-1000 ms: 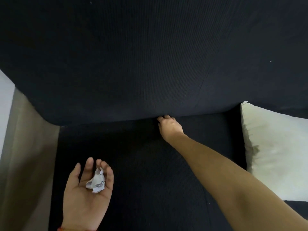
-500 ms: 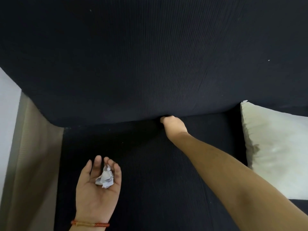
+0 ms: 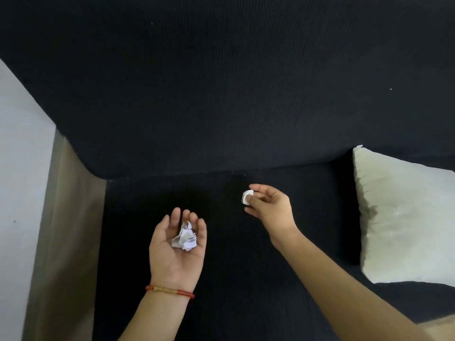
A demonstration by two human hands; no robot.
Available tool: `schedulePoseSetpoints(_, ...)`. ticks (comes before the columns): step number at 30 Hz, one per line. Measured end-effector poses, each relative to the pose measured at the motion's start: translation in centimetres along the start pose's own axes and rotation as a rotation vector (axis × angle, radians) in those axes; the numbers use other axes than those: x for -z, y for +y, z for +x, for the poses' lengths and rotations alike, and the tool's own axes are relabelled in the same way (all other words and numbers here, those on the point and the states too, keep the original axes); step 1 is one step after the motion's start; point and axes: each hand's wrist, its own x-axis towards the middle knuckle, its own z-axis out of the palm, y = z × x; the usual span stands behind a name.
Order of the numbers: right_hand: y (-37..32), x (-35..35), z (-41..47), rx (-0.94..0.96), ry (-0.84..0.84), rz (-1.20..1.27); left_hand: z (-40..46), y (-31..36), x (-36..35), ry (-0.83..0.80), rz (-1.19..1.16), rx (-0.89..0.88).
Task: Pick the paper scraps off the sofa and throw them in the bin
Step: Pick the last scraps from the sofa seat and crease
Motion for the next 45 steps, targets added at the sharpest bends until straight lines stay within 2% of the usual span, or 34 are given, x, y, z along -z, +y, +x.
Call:
schedulePoseSetpoints(6, -1.6, -2.7, -7.2, 0.044, -0.088, 0.153, -1.3, -0.4, -0.8, -0.007, 0.124, -0.044)
schedulePoseSetpoints(11, -2.2, -6.5, -11.7, 0.121, -0.098, 0.077, -3.0, 0.8, -1.0, -0.043, 0.149, -0.057)
schedulePoseSetpoints(16, -1.6, -11.1, -14.8, 0.193, -0.051, 0.142, -4.3, 3.3, -0.1, -0.044, 0.011, -0.041)
schedulePoseSetpoints(24, 0.6, -19.2, -18.5, 0.129, -0.029, 0.327, -4.8, 9.3, 3.2, -0.092, -0.122, -0.070)
schedulePoseSetpoints(27, 0.6, -22.1, -20.0, 0.116, -0.033, 0.371, -5.5, 12.1, 4.3, -0.139, -0.065, -0.121)
schedulePoseSetpoints(33, 0.2, -29.0, -22.7, 0.055, -0.183, 0.395, -6.8, 17.9, 7.3, -0.234, 0.207, -0.264)
schedulePoseSetpoints(35, 0.3, -31.5, -23.7, 0.030, -0.227, 0.375, -6.5, 19.6, 8.6, -0.214, 0.189, -0.266)
schedulePoseSetpoints(37, 0.7, -33.8, -24.6, 0.002, -0.269, 0.361, -7.5, 22.4, 9.0, -0.163, 0.170, -0.341)
schedulePoseSetpoints(40, 2.0, -37.6, -25.6, -0.004, -0.313, 0.291, -8.1, 26.7, 10.2, -0.085, 0.011, -0.325)
schedulePoseSetpoints(45, 4.0, -44.0, -26.9, 0.000, -0.357, 0.199, -7.6, 32.6, 13.1, 0.002, 0.005, -0.402)
